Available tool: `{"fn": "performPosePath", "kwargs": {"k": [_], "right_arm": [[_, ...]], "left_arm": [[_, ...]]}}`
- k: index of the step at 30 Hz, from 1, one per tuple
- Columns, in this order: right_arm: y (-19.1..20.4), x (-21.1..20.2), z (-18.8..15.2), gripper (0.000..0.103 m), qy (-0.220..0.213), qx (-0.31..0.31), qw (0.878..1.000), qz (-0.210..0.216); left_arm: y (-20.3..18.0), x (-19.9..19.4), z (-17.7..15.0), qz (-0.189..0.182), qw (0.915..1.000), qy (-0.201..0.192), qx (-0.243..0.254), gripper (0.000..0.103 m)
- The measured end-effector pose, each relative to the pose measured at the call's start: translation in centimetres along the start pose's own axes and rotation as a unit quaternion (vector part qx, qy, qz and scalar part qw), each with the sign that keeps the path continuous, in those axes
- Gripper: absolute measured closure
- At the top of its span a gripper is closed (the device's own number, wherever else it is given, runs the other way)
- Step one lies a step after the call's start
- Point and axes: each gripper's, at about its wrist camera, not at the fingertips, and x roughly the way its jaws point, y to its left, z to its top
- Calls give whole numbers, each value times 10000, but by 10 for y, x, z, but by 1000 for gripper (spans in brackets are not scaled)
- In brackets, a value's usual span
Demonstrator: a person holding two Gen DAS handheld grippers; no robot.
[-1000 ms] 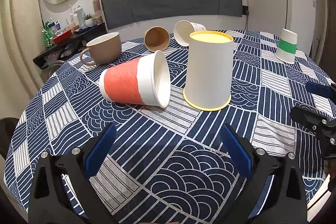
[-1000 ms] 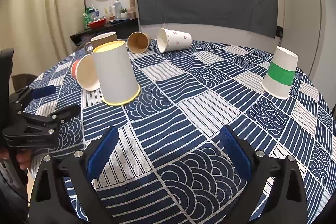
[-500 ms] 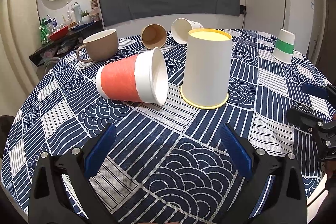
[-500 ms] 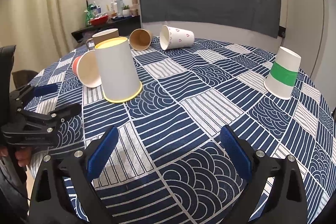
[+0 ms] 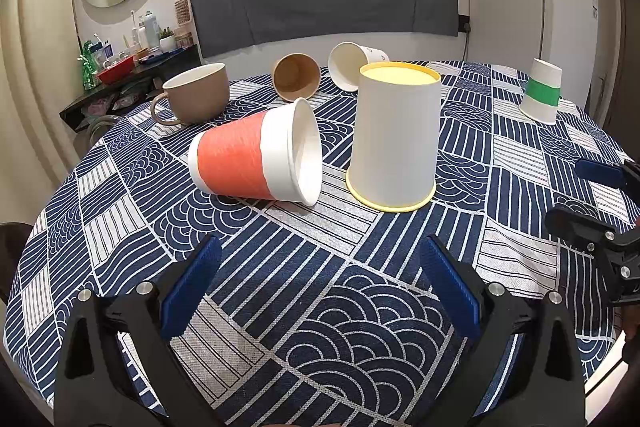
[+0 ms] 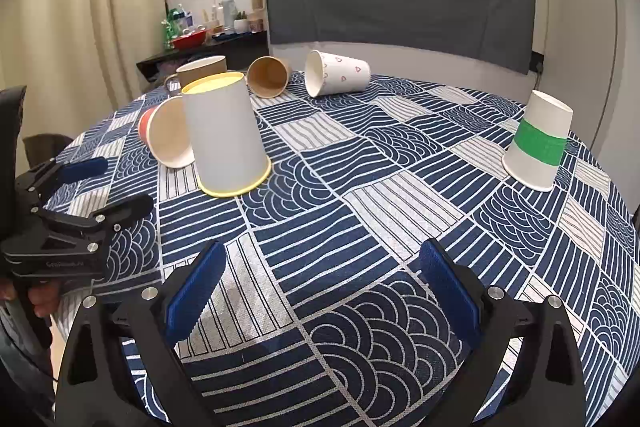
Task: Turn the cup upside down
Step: 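Open the left gripper and withdraw it from the upside-down cup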
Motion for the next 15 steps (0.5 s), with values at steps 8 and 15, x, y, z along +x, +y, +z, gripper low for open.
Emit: {"fn": "performPosePath", "kwargs": {"k": [8, 15], "right_arm": [[0, -1, 0, 10, -19, -6, 10000, -5], [0, 0, -1, 10, 0, -11, 10000, 10]], "left_arm": [[1, -1, 0, 26, 10000, -34, -16, 6], [2, -1, 1, 44, 10000, -42, -51, 6]]}}
